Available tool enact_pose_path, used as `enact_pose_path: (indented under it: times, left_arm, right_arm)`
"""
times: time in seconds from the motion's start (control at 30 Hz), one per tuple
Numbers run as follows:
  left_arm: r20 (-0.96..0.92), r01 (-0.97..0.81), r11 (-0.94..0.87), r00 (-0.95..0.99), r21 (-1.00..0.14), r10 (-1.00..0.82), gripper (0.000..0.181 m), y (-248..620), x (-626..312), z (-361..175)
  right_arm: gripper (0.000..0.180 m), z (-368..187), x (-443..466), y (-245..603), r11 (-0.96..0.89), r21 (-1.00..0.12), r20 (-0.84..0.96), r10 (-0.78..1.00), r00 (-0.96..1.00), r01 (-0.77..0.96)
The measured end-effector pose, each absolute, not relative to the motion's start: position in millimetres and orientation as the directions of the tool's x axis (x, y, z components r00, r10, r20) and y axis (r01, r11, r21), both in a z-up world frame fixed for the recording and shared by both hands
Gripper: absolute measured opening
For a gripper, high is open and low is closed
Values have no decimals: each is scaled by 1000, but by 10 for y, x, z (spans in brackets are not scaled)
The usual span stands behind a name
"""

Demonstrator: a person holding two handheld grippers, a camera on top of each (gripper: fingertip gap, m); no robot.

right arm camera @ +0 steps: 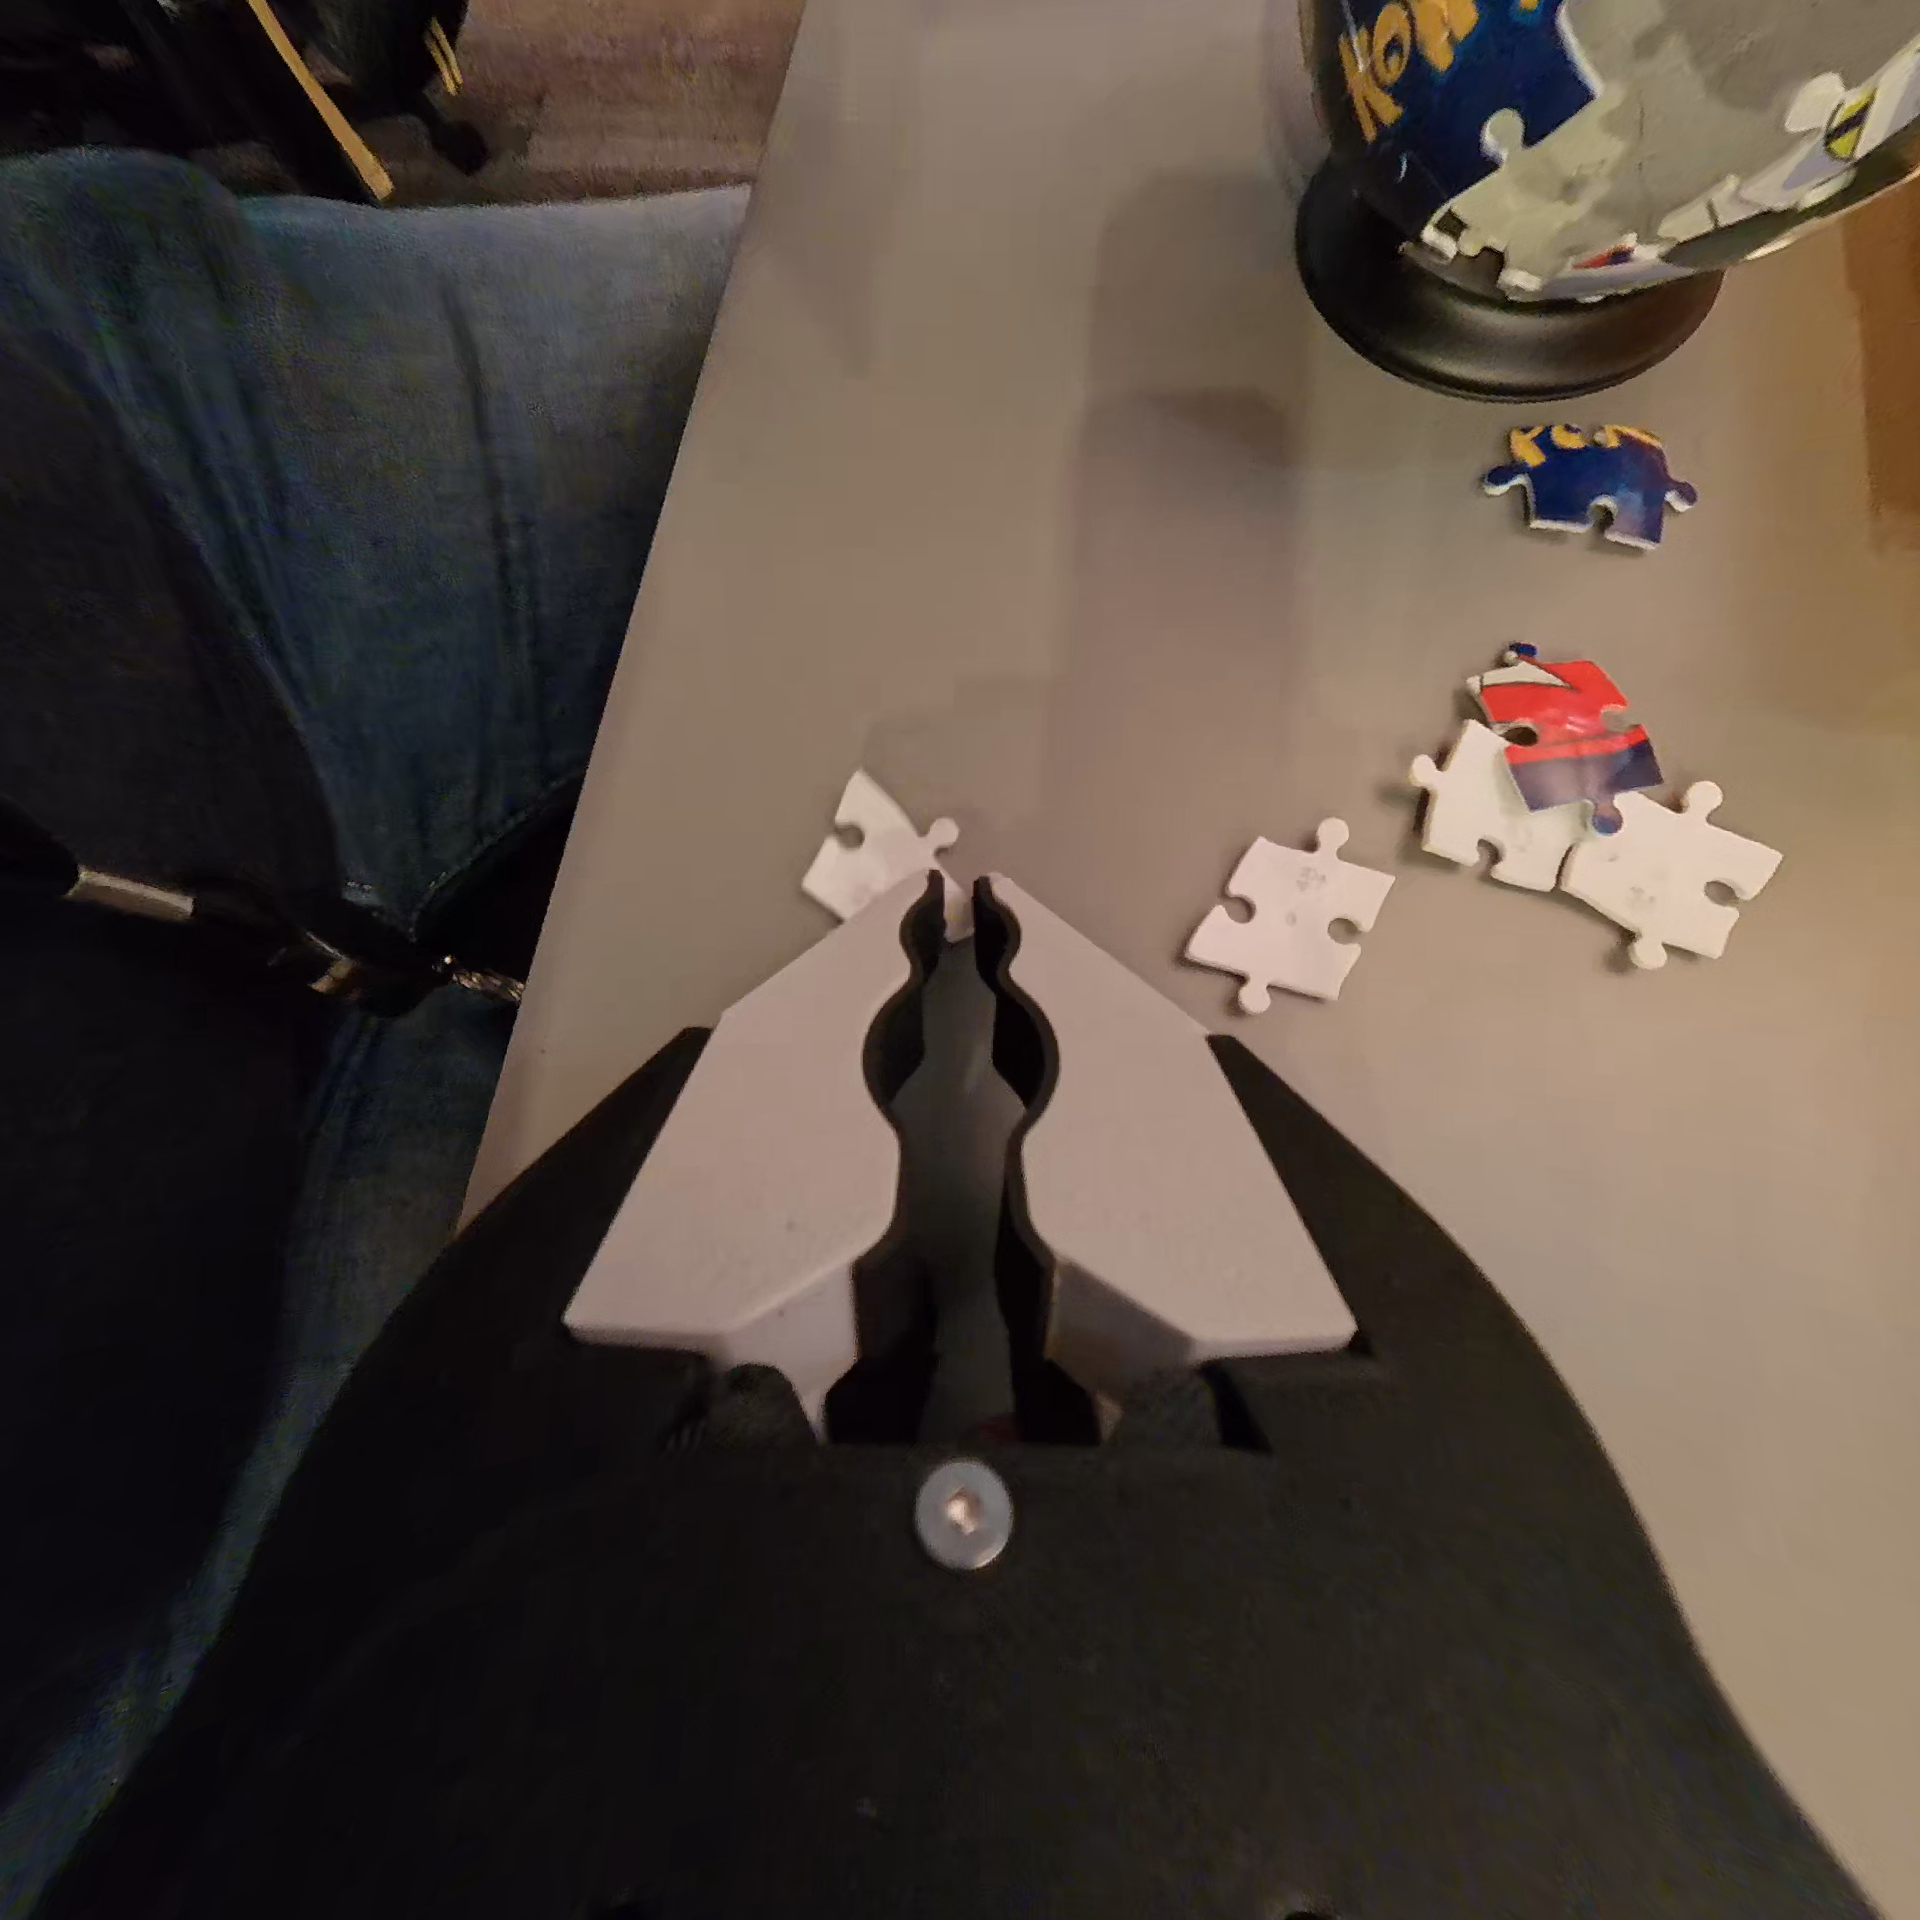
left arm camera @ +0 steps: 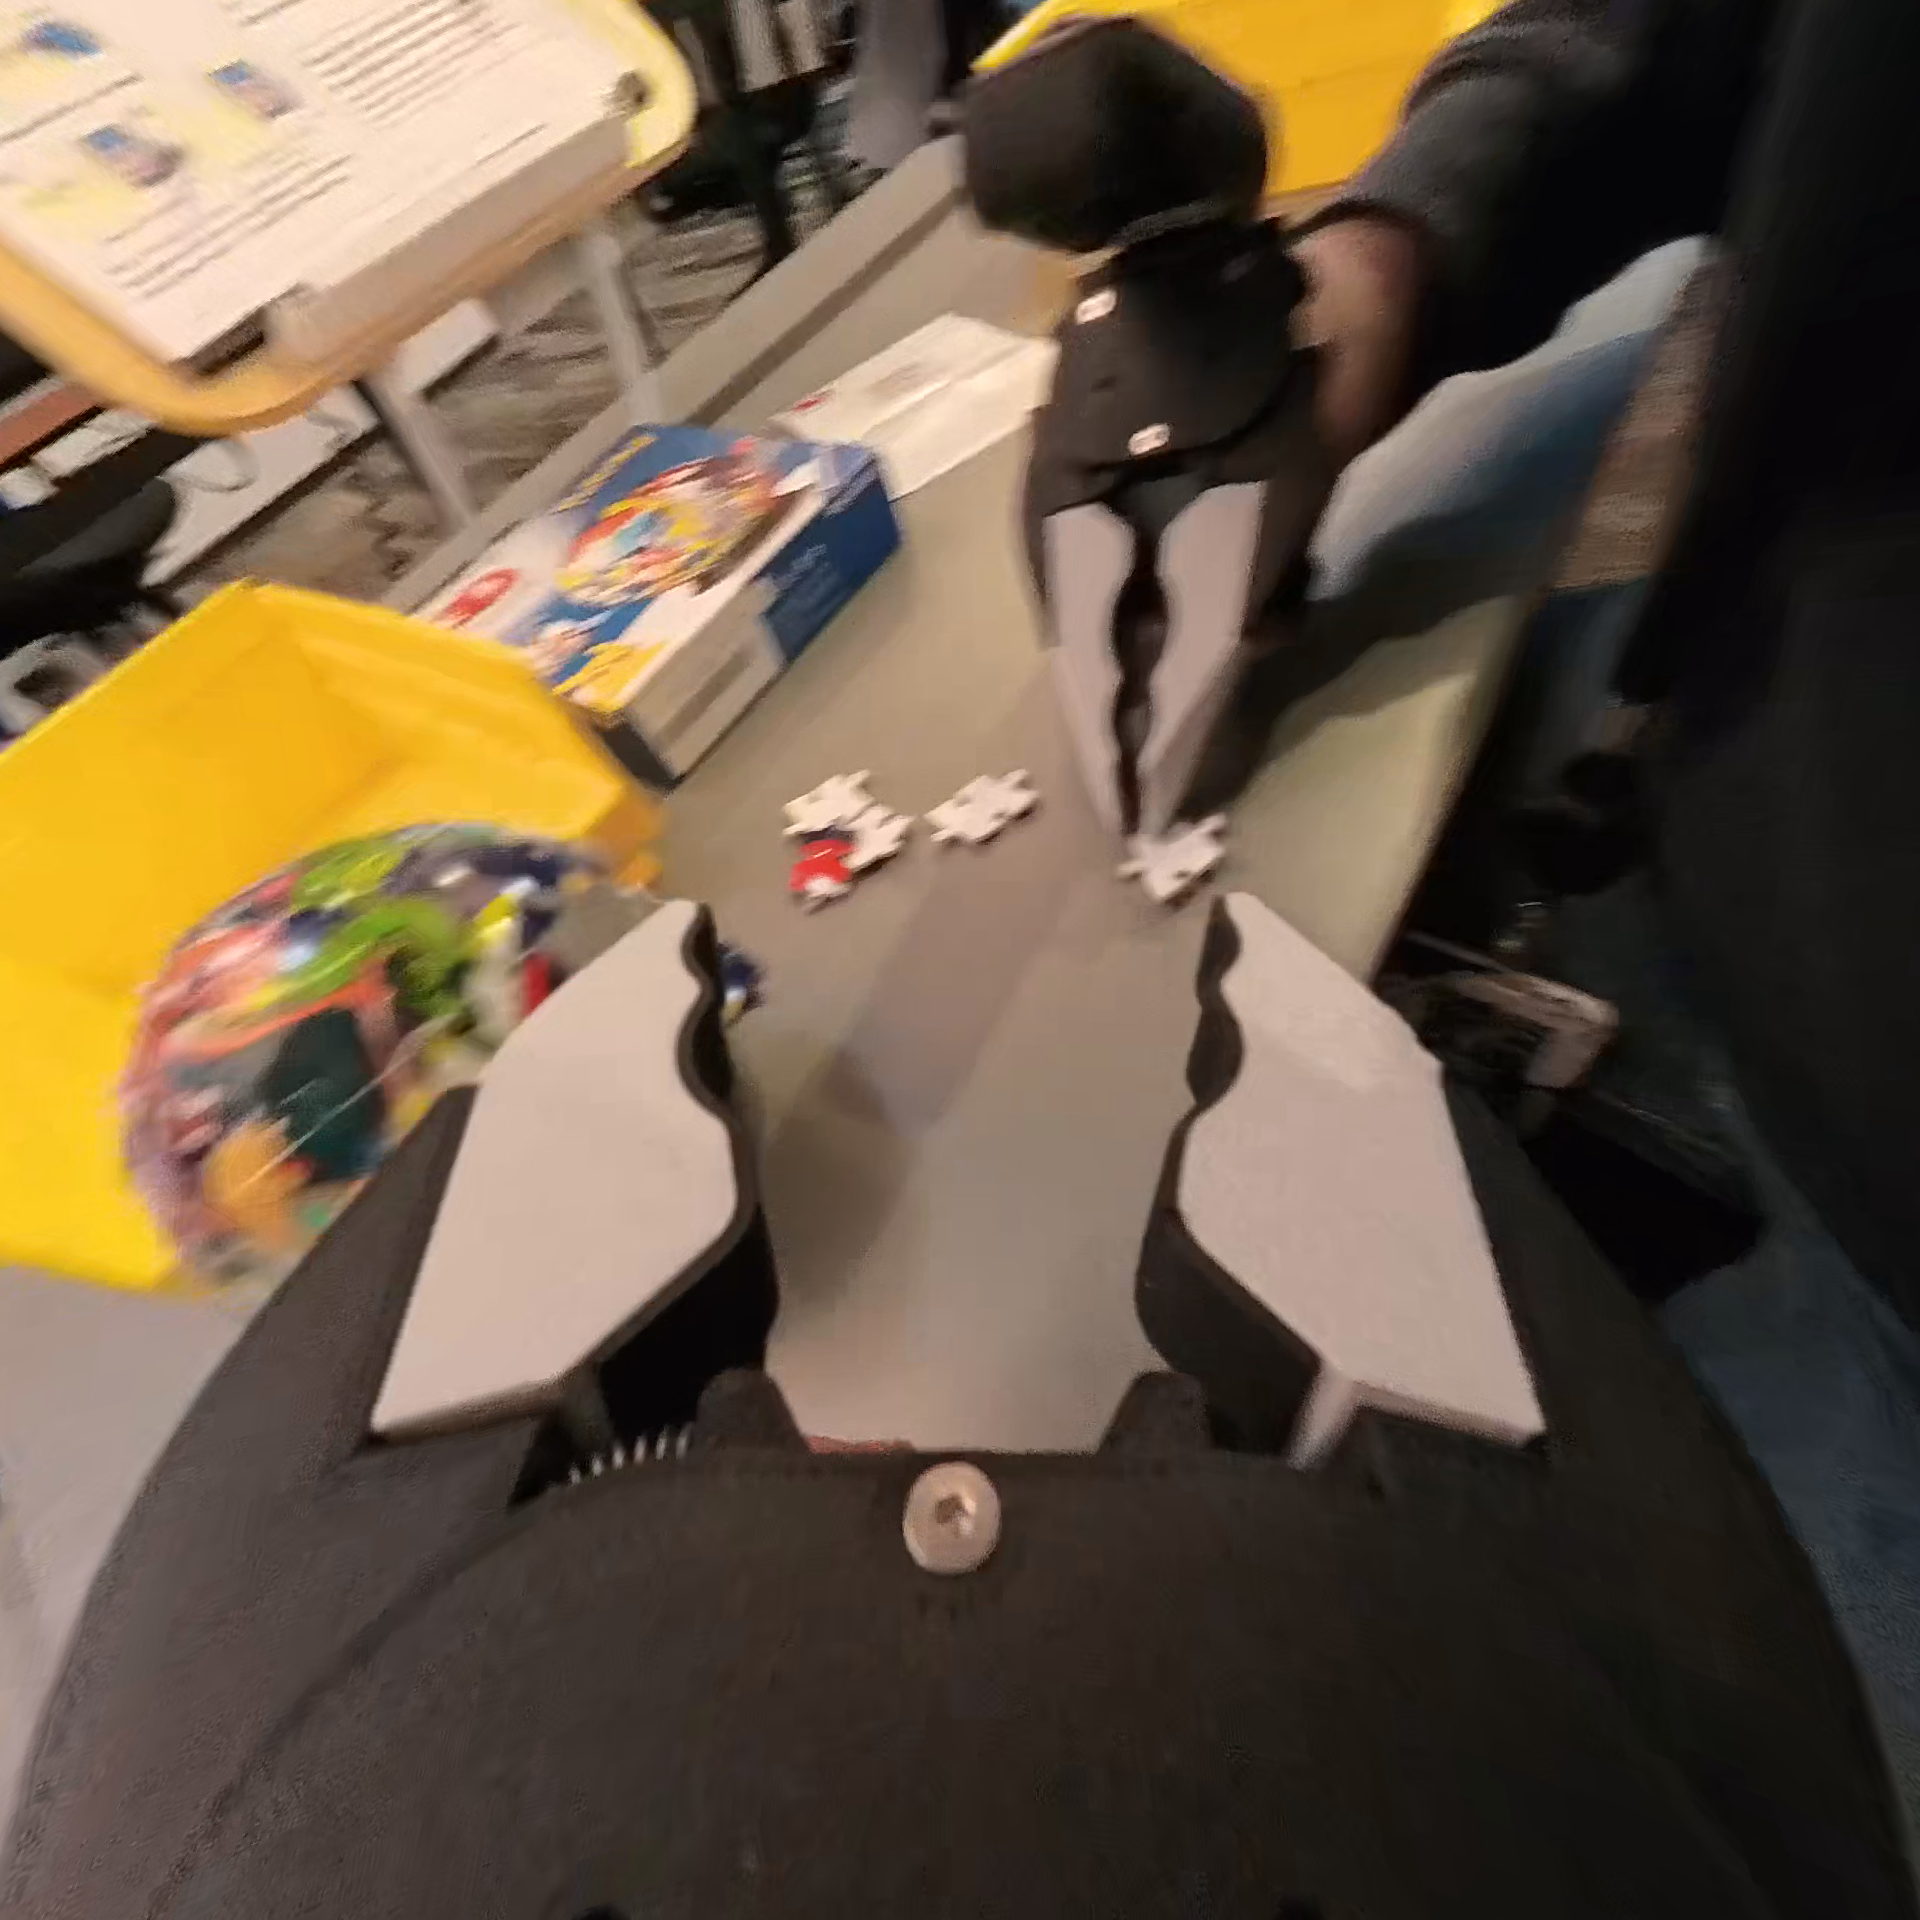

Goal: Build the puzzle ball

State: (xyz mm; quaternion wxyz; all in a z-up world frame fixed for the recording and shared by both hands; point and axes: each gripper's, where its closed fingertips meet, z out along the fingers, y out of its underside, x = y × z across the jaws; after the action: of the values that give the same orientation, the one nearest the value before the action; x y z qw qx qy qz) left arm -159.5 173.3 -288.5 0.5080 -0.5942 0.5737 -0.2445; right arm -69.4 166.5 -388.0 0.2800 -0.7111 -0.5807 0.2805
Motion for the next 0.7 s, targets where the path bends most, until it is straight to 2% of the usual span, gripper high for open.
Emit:
enact_pose_path:
  times: [0.13, 0.2, 0.3, 0.4, 0.53, 0.7]
  left_arm:
    - [-215, -509, 135, 102, -850, -971, 69, 1429, -1175, -3214]
    - [-193, -592, 108, 82, -798, -978, 73, 1424, -1050, -3479]
    - [-188, -659, 122, 30, -742, -982, 72, 1431, -918, -3707]
    - [-138, -669, 76, 40, -740, -990, 66, 1440, -787, -3777]
    - [-161, -729, 63, 66, -682, -985, 57, 1500, -765, -3894]
    - [-153, -735, 39, 89, -677, -984, 48, 1506, -663, -3898]
  right_arm:
    - [7, -3790, -676, 1709, -191, -741, -92, 979, 184, 644]
    - [14, -3768, -638, 1695, -206, -733, -111, 977, 185, 649]
    - [15, -3781, -596, 1631, -204, -716, -110, 977, 181, 667]
    - [15, -3877, -565, 1594, -188, -687, -85, 980, 180, 702]
    - [3, -3910, -607, 1584, -178, -700, -80, 982, 172, 691]
    - [3, -3912, -630, 1573, -163, -707, -74, 985, 156, 688]
